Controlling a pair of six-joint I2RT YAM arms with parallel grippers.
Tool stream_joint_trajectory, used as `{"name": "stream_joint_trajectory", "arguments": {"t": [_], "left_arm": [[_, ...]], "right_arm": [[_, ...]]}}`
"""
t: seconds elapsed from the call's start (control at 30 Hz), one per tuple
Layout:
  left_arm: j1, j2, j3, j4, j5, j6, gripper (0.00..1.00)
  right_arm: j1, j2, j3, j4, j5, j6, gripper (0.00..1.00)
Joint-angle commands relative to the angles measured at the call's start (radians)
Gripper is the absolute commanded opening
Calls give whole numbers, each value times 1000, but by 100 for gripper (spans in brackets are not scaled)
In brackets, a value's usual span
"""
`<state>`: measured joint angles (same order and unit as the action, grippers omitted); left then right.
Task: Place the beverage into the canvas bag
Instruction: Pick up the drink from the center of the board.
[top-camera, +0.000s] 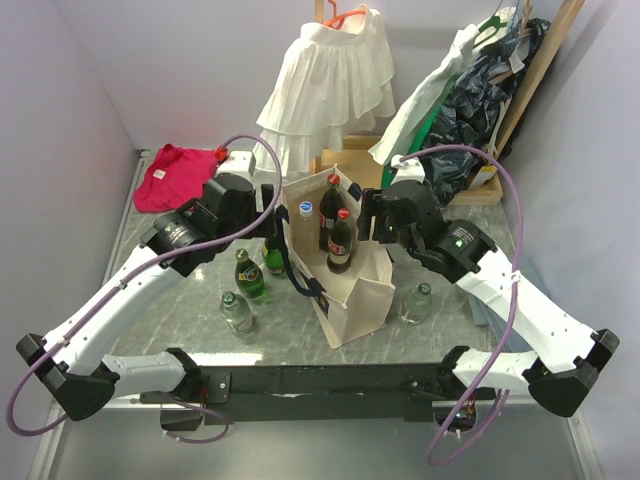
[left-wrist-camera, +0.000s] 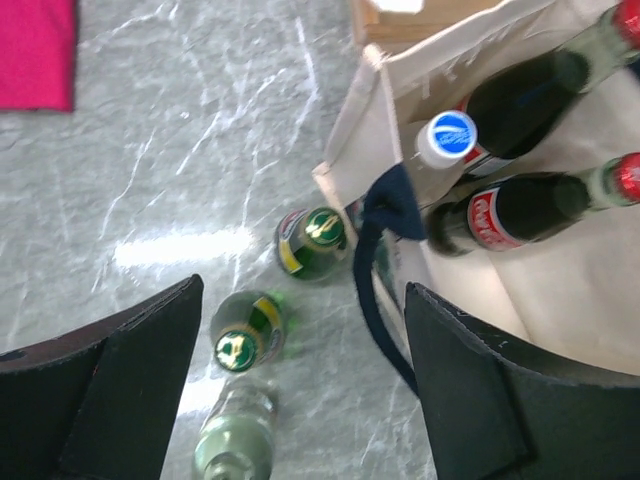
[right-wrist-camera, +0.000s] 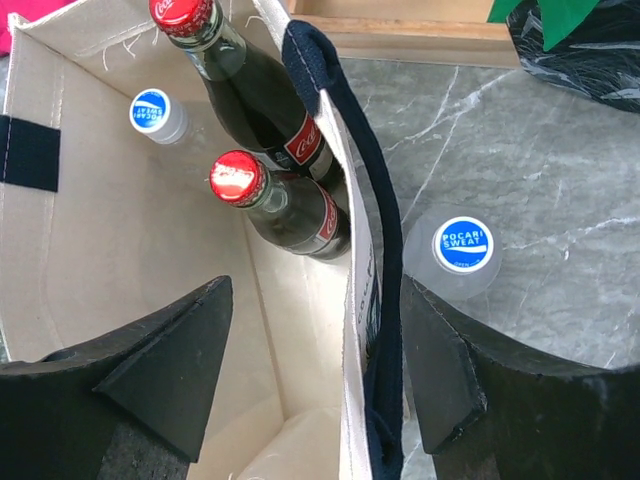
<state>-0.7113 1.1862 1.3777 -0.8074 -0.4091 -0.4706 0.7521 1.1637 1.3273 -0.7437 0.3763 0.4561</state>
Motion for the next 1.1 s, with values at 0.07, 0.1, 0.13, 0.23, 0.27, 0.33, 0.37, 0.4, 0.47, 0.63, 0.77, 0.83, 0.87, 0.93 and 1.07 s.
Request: {"name": "stream_joint_trajectory", "arguments": {"t": [0.07, 0.1, 0.13, 0.23, 0.27, 0.33, 0.37, 0.4, 0.47, 0.63, 0.77, 0.83, 0.87, 0.93, 1.07], "left_arm": [[22, -60, -42, -84, 6, -40, 87], [26, -65, -58, -88, 21, -46, 87], [29, -68, -66, -96, 35, -62, 87], [35, -73, -103, -119, 53, -91, 88], [38, -73, -114, -122, 56, -95, 87], [38, -71, -135, -125, 76, -105, 87], [38, -71, -141, -124, 81, -108, 87], [38, -69, -155, -122, 84, -109, 86], [38, -66, -167, -122, 87, -112, 86], [38, -50, -190, -124, 70, -125, 86], [39, -30, -193, -119, 52, -125, 86], [39, -22, -197, -118, 47, -128, 85], [38, -13, -198, -115, 44, -128, 85], [38, -5, -204, -116, 30, -137, 84], [44, 9, -220, -111, 27, -141, 81]], "right_arm": [[-7, -35, -2, 3, 6, 13, 75], [-7, -32, 3, 0, 3, 12, 75], [-8, -32, 6, 0, -2, 12, 75], [-8, -24, 10, 1, -10, 10, 75], [-8, -22, 10, 1, -11, 9, 75], [-8, -19, 13, 0, -16, 6, 75], [-8, -18, 13, 1, -16, 6, 75], [-10, -15, 16, 0, -19, 4, 75], [-8, -10, 18, 0, -20, 1, 75], [-10, -6, 19, -2, -20, -2, 75], [-13, -6, 19, -3, -16, -4, 75], [-14, -4, 21, -2, -17, -4, 76], [-13, -4, 23, -5, -17, -4, 76], [-13, -4, 23, -2, -19, -5, 76], [-16, -4, 24, -5, -19, -7, 76]]}}
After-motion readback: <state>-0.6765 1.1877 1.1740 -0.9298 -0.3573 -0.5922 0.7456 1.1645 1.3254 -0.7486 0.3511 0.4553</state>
